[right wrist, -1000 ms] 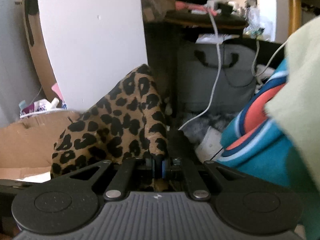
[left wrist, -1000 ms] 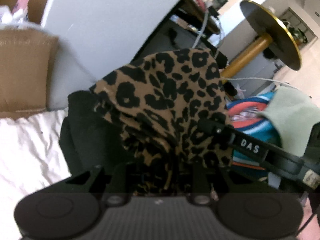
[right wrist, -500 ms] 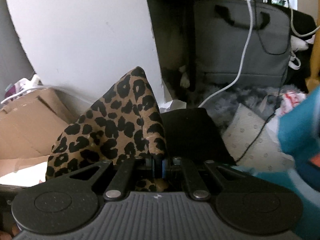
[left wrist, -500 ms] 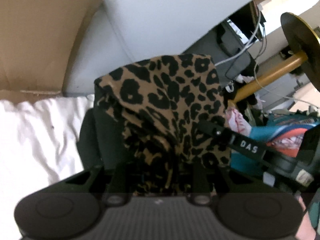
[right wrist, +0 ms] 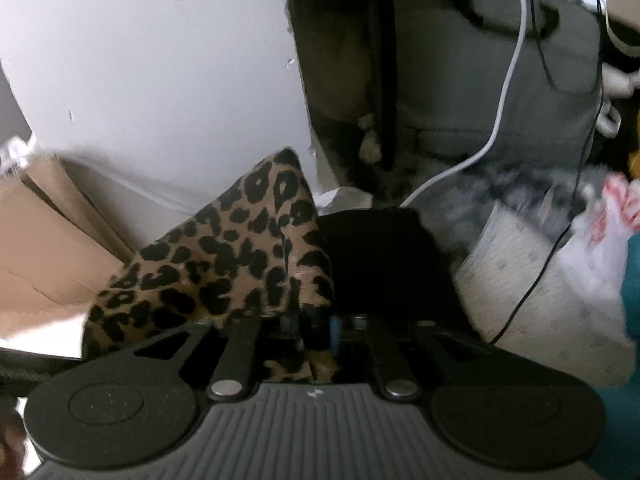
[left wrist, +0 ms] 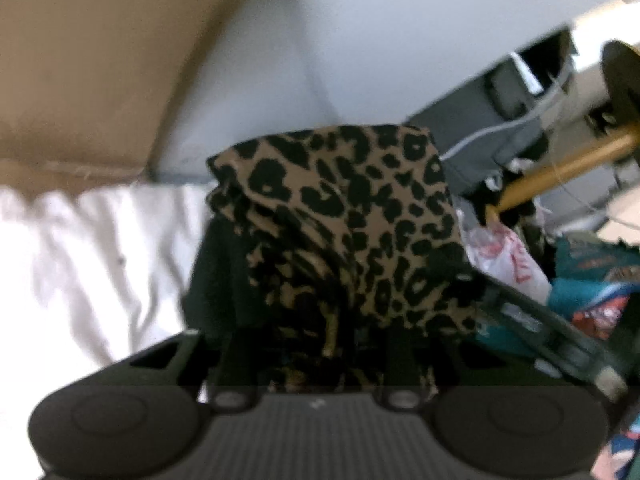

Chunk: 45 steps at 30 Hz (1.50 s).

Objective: Fold clothes
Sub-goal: 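Lower the bundle beside the teal cloth pile with both tools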

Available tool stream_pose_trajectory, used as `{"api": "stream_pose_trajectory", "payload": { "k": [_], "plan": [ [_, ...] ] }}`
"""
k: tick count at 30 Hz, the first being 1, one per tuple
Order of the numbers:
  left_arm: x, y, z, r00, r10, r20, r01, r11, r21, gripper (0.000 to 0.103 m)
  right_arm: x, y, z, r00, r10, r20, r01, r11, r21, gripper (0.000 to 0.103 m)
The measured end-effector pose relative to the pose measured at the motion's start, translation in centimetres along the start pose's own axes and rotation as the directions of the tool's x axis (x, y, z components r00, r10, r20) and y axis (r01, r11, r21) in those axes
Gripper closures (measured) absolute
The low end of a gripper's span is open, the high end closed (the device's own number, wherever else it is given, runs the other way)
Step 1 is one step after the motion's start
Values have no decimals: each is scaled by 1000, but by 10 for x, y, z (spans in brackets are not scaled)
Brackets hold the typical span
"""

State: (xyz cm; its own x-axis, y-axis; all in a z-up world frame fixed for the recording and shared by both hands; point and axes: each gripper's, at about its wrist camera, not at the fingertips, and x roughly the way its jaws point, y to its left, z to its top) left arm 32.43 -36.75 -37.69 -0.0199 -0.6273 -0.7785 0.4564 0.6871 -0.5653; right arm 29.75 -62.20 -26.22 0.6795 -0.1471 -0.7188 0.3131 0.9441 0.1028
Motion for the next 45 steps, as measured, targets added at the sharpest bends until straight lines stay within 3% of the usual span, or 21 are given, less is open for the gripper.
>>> {"api": "stream_pose_trajectory", "payload": {
  "k": [1, 5, 10, 13, 17, 22, 27, 31, 36, 39, 45],
  "plan": [
    [-2, 2, 1, 1000, 12, 4, -12, 1000, -1, 46, -6, -1, -3, 1000, -12, 27, 12, 1000, -3, 66],
    [-20, -1, 6, 998, 56, 37, -57, 998, 26, 45, -43, -1, -26, 990, 30, 136, -28, 1000, -13, 65],
    [-56, -21, 18, 983, 137, 126, -158, 971, 178, 48, -75, 1, -60, 980, 96, 173, -92, 995, -33, 65],
    [-76, -38, 19, 975, 126, 183, -174, 945, 277, 50, -80, -1, -75, 983, 96, 159, -97, 995, -1, 65],
    [-70, -60, 19, 988, 95, 123, -137, 904, 404, 52, -76, -2, -91, 988, 86, 131, -89, 996, 18, 65],
    [-35, -81, 6, 990, 122, 75, -143, 831, 538, 53, -57, 2, -97, 992, 82, 99, -86, 996, 34, 64],
    [-3, -74, -5, 979, 200, 46, -191, 805, 562, 54, -47, -2, -108, 994, 76, 76, -79, 997, 26, 57],
    [-4, -75, -2, 976, 213, 41, -198, 799, 569, 55, -49, -20, -116, 998, 49, 46, -50, 998, 27, 57],
    [-13, -83, -4, 963, 259, 70, -246, 746, 619, 60, -61, -39, -126, 999, 23, 33, -26, 995, 99, 57],
    [-27, -83, -10, 970, 229, 77, -226, 746, 626, 62, -71, -44, -126, 998, 33, 54, -41, 986, 159, 57],
    [-35, -102, -19, 983, 163, 85, -179, 743, 645, 61, -73, -39, -124, 995, 57, 76, -69, 984, 166, 57]
  ]
}}
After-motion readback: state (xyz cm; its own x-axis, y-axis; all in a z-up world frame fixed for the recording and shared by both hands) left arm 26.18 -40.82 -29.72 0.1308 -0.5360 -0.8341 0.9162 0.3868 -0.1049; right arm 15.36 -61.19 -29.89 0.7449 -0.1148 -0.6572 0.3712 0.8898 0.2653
